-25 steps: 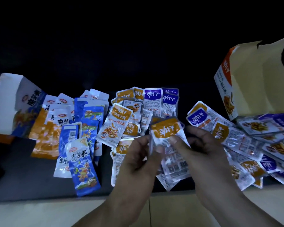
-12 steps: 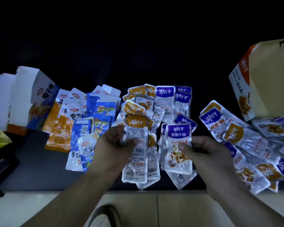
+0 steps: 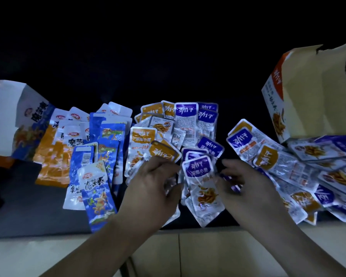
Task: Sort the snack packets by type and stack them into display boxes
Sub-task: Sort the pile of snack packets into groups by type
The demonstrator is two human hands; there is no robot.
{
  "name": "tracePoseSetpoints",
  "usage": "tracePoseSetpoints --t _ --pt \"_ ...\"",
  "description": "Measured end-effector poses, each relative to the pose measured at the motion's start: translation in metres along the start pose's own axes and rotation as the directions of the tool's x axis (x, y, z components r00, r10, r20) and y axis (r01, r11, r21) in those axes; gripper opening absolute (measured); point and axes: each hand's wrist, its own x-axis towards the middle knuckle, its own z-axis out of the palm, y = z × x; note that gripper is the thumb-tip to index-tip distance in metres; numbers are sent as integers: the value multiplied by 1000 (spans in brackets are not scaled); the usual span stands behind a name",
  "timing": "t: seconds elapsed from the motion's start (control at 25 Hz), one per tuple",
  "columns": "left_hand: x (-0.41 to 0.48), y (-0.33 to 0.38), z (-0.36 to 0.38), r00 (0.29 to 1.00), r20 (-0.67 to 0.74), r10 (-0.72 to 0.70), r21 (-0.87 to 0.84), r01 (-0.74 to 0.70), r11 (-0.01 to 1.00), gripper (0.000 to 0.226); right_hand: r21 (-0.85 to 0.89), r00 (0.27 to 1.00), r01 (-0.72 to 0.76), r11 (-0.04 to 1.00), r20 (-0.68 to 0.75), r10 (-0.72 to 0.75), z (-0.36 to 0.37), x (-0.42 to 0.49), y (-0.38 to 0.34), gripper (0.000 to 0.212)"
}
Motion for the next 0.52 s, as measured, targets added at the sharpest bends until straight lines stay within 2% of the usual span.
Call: tracePoseSetpoints --t 0.12,0.24,0.32,0.44,0.52 --pt "3 16 16 999 40 -16 -97 20 995 33 -13 1000 -18 1000 -26 17 -18 5 16 36" --pt "31 50 34 989 97 116 -109 -105 988 38 -14 992 -44 999 -115 42 -53 7 25 24" --pt "73 70 54 967 187 173 -11 -174 985 53 -32 985 -26 999 -172 20 -73 6 30 23" --pt "148 86 86 888 447 103 274 -246 930 99 -71 967 -17 997 -253 -2 -86 3 48 27" --pt "179 88 98 823 564 62 312 -282 907 116 -75 972 -53 996 -232 34 -86 0 60 28"
